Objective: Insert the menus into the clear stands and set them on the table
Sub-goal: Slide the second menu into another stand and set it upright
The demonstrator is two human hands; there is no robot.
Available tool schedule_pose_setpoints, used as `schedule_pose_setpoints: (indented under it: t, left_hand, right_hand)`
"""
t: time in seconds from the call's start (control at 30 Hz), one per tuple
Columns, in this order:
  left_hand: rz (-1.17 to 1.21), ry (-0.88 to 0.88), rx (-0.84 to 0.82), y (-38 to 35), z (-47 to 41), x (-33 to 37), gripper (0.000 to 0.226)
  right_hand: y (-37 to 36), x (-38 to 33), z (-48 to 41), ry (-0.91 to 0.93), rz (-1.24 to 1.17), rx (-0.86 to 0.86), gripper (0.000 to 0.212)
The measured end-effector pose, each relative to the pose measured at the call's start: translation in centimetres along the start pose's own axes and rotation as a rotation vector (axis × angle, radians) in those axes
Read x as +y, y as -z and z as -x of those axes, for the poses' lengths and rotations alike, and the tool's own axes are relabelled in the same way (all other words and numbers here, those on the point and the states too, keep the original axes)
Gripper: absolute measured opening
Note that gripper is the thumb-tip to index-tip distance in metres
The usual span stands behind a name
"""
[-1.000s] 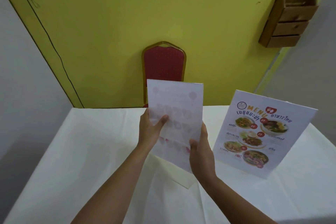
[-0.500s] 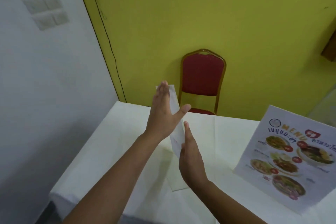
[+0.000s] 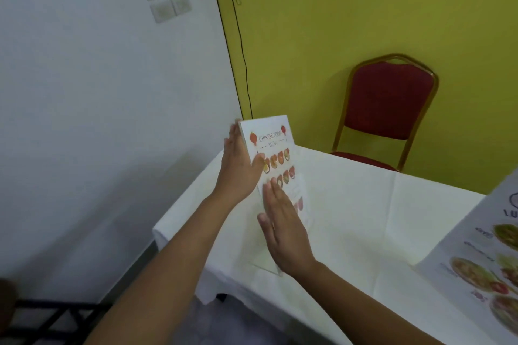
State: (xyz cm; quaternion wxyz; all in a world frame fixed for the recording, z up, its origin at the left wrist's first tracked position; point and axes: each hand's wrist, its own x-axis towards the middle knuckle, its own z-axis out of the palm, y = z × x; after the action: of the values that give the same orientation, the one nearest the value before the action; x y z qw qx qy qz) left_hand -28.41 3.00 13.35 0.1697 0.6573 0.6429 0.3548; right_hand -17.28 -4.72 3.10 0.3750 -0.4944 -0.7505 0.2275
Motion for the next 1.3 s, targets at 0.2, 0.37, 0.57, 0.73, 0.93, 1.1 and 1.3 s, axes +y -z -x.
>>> schedule_pose_setpoints:
  t: [0.2, 0.37, 0.57, 0.73, 0.93, 1.1, 1.3]
  left_hand:
    - [-0.017, 0.019, 0.001, 0.4, 0.0, -1.2, 0.074]
    - [-0.018, 0.068, -0.005, 0.8, -0.1, -2.0, 0.071]
    - [0.179, 0.177, 0.025, 0.3, 0.0, -2.2, 0.077]
    - [0.341, 0.217, 0.083, -1.3, -0.4, -0.3, 0.073]
    - [0.421, 0.177, -0.039, -5.2, -1.0, 2.9, 0.057]
    - [0.465, 0.161, -0.127, -8.0, -1.1, 3.7, 0.050]
    - [0.474, 0.165, -0.201, -10.8, -0.2, 3.4, 0.043]
  right_hand:
    - [2.0, 4.2, -4.8, -0.350, -0.162, 0.097, 0.099]
    - [2.9, 6.6, -7.7, -0.520, -0.345, 0.001, 0.119]
    - [3.2, 6.7, -7.7, -0.474, -0.603, 0.090, 0.079]
    - [5.1, 5.5, -6.5, -0.512, -0.495, 0.297, 0.080]
    - [10.0, 7.3, -3.4, -0.620, -0.344, 0.455, 0.074]
    - [12.2, 8.6, -1.2, -0.667, -0.269, 0.539, 0.070]
    - [13.1, 10.6, 1.6, -0.761, -0.297, 0.505, 0.060]
